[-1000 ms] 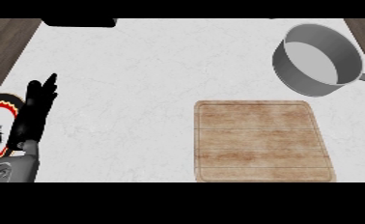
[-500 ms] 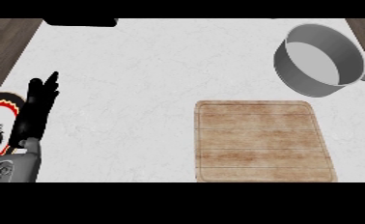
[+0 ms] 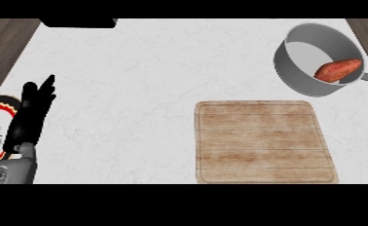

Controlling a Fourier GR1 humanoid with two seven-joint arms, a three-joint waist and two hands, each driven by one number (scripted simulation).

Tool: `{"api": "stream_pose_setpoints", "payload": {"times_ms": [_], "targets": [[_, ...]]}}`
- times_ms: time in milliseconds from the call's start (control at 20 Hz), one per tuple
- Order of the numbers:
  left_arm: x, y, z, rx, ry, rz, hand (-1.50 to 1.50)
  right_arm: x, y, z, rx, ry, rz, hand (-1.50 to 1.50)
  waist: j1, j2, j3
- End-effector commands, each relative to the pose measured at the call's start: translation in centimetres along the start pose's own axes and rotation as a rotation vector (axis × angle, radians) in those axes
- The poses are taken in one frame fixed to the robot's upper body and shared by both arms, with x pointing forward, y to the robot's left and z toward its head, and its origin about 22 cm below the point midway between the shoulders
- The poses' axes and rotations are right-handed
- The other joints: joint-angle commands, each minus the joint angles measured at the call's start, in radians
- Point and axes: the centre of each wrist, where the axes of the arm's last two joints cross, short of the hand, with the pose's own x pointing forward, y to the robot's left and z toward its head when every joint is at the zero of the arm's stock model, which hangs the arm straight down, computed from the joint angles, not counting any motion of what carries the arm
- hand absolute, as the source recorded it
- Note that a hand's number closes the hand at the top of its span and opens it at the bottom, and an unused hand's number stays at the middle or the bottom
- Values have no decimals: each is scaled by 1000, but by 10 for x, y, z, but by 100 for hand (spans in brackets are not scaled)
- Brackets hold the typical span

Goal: Pick the sweet potato from the cutting board and place it in the pot

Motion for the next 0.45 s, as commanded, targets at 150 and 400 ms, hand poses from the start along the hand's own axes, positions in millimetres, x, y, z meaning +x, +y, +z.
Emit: {"api": "stream_pose_setpoints", "payload": {"times_ms": [150, 400], "targets": [[-8, 2, 5, 9, 6, -7, 0, -27, -30, 16, -261, -24, -282, -150, -6, 1, 1], [-2, -9, 4, -1, -13, -4, 0, -38, -78, 40, -373, 8, -328, -150, -2, 3, 1]]}}
